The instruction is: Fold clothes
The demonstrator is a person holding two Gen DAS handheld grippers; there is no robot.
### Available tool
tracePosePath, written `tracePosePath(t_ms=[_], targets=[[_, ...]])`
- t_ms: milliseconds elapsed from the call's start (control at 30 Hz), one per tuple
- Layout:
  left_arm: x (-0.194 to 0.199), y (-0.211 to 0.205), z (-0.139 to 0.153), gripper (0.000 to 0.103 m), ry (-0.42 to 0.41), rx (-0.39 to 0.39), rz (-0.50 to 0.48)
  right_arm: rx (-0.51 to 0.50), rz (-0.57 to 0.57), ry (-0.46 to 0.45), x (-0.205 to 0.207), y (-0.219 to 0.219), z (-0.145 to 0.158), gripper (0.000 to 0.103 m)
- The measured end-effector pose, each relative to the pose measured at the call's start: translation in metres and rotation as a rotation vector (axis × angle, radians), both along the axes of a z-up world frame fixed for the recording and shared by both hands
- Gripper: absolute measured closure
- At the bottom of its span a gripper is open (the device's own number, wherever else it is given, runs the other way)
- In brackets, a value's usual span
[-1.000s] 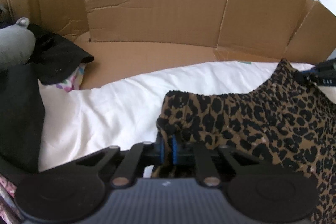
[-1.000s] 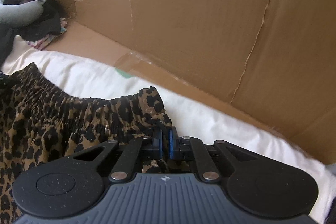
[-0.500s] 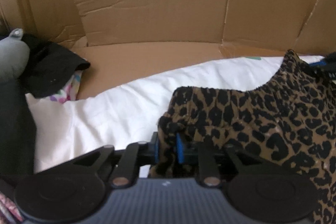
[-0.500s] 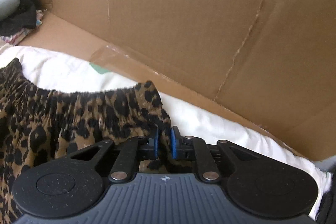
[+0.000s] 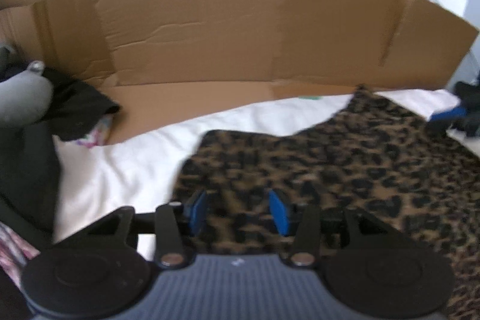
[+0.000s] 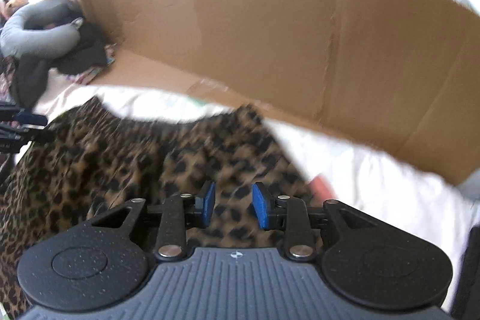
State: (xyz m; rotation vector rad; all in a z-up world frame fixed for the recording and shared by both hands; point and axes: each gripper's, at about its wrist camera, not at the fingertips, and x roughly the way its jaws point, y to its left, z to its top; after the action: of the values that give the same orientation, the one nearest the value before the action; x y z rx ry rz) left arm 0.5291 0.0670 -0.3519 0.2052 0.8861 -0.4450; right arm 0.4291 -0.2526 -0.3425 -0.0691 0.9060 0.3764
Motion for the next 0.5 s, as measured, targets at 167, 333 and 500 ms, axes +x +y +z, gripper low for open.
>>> tracePosePath(t_ms=[167, 333, 500], targets=[[-0.014, -0.016, -0.011, 0.048, 0.037, -0.056, 0.025, -0.013, -0.057, 0.036, -0.017, 0.022, -0.024, 0.067], [-0.02, -0.03, -0.035, 0.047, 0.086, -0.037, 0.015, 0.016, -0.045, 0.06, -0.024, 0.047, -0.036, 0.063], [-0.023, -0.034, -0.057, 0.037, 0.087, 0.009, 0.004, -0.028, 0.002, 0.068, -0.028, 0.061, -0.046, 0.062]])
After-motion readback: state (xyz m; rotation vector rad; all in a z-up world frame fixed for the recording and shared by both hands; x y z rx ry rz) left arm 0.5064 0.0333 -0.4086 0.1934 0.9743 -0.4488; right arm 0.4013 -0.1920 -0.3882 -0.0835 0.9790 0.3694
